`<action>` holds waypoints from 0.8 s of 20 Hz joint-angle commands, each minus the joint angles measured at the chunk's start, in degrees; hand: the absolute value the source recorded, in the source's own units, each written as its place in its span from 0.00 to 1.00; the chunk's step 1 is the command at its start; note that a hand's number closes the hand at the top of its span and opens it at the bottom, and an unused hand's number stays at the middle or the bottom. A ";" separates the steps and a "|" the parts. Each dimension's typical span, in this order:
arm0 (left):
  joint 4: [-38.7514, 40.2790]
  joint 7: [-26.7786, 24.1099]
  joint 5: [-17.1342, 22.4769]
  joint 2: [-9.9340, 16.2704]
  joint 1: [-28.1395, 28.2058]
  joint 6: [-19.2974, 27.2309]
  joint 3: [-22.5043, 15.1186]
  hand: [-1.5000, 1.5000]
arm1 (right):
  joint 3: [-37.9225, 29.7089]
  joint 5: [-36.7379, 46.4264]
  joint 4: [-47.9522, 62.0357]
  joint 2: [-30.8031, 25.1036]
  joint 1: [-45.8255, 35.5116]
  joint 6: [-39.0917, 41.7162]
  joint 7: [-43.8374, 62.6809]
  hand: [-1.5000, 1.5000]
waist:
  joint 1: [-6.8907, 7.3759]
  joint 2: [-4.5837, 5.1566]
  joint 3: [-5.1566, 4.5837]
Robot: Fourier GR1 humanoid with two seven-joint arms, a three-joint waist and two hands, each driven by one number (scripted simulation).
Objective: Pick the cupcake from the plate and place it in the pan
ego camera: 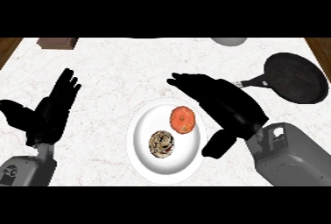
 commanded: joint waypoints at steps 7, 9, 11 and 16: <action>1.62 -3.29 -1.49 -1.77 1.80 -0.34 1.37 0.50 | 7.78 -2.57 3.62 8.63 -5.08 18.49 15.41 0.00 | -0.90 -0.07 0.05; 2.36 0.10 -2.07 -1.84 -1.99 -0.39 1.75 0.50 | 6.35 -1.29 2.90 8.64 -2.98 20.77 13.83 0.00 | -1.19 -0.03 0.09; 4.73 -2.34 -2.21 -2.37 -0.65 -1.27 2.12 0.50 | 6.50 -1.25 3.17 10.43 -6.38 24.08 17.02 0.00 | -1.17 0.00 0.06; -0.52 2.19 -1.71 -0.66 0.09 -1.98 3.15 0.50 | 11.88 9.18 1.77 10.69 -3.58 23.01 18.01 0.00 | -1.06 -0.05 0.11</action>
